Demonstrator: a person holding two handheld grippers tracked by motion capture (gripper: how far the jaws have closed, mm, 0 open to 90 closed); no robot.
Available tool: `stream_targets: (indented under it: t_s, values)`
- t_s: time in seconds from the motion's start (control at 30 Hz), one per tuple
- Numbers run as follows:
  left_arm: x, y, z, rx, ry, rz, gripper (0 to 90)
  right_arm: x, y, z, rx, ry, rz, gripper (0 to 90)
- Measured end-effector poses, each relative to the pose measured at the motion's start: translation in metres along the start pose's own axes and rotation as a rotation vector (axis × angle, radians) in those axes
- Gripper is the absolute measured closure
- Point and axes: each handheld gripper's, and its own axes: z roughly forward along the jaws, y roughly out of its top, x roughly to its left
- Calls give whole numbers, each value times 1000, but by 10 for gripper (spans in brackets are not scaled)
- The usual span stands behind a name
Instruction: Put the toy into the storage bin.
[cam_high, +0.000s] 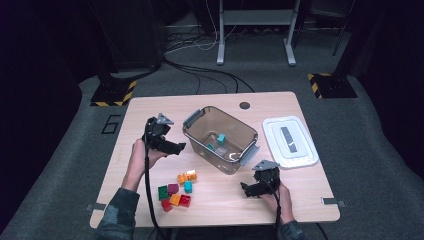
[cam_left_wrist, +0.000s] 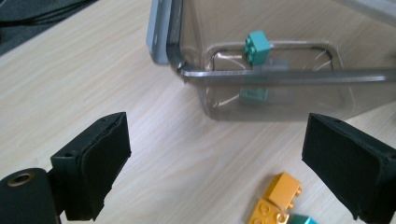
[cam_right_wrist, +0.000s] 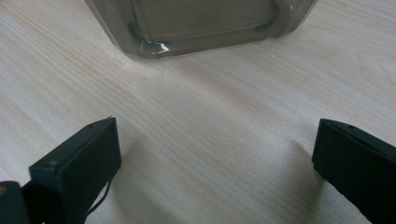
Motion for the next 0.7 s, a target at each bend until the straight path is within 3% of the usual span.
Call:
stream_targets:
  t_s: [0.4,0.7]
  values:
    - [2,-44,-5,23,12,-29,58,0,0,0,1,-1,1,3]
    - [0,-75,3,30,5,-76,48,0,0,0,1,1,0,2]
